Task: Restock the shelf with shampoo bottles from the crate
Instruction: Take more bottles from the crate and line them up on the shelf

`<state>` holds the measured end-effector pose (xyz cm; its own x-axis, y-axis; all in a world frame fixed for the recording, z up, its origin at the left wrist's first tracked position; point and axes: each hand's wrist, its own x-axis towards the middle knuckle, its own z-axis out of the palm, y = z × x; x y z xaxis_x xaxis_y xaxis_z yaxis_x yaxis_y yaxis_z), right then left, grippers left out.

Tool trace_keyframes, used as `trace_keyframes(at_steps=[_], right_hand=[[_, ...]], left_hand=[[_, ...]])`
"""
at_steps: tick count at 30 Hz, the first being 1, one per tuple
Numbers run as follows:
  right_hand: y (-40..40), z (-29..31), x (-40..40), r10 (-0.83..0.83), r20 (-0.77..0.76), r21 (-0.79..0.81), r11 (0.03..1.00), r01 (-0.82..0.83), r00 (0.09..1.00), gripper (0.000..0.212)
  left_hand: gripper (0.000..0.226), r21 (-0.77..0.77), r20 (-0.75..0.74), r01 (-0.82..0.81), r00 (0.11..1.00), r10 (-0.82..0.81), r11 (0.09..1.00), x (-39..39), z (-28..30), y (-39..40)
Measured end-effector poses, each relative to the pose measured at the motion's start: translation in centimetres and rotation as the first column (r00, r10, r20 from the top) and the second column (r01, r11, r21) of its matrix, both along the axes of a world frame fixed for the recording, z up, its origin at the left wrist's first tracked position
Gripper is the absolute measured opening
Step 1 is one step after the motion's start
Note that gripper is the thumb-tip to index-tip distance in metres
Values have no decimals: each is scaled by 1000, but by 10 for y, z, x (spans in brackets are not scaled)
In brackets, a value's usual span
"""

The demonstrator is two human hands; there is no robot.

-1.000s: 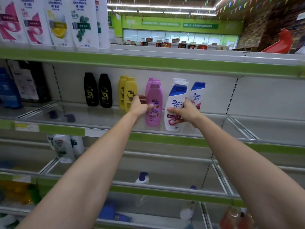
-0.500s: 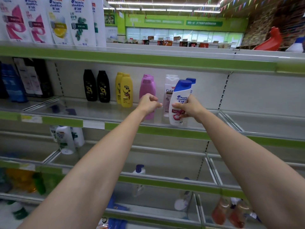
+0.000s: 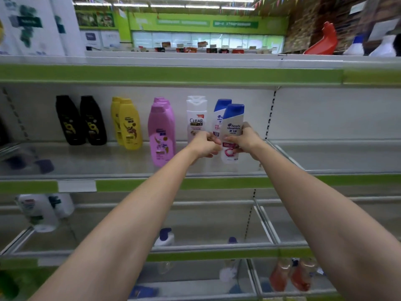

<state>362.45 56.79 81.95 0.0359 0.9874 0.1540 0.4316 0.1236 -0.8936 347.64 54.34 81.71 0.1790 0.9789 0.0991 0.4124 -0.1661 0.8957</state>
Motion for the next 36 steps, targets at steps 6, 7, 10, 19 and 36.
trace_keyframes(at_steps=[6,7,10,19,36], right_hand=[[21,-3,-4,23,-67,-30,999,-25,997,48],[24,-4,-6,20,-86,-32,999,-23,996,49],[29,-4,-11,9,-101,-36,999,-13,995,51],[5,1,8,-35,149,-57,997,44,988,65],[-133,-38,60,82,875,-48,995,-83,478,44]], left_hand=[[15,-9,-16,-8,1000,7,1000,3,-6,18],[15,-11,-21,-4,1000,4,1000,2,-7,20],[15,-21,-31,1,1000,-2,1000,-2,-8,22],[10,-17,-67,1,998,-2,1000,3,-5,9],[23,131,-766,192,643,-24,973,63,-32,-95]])
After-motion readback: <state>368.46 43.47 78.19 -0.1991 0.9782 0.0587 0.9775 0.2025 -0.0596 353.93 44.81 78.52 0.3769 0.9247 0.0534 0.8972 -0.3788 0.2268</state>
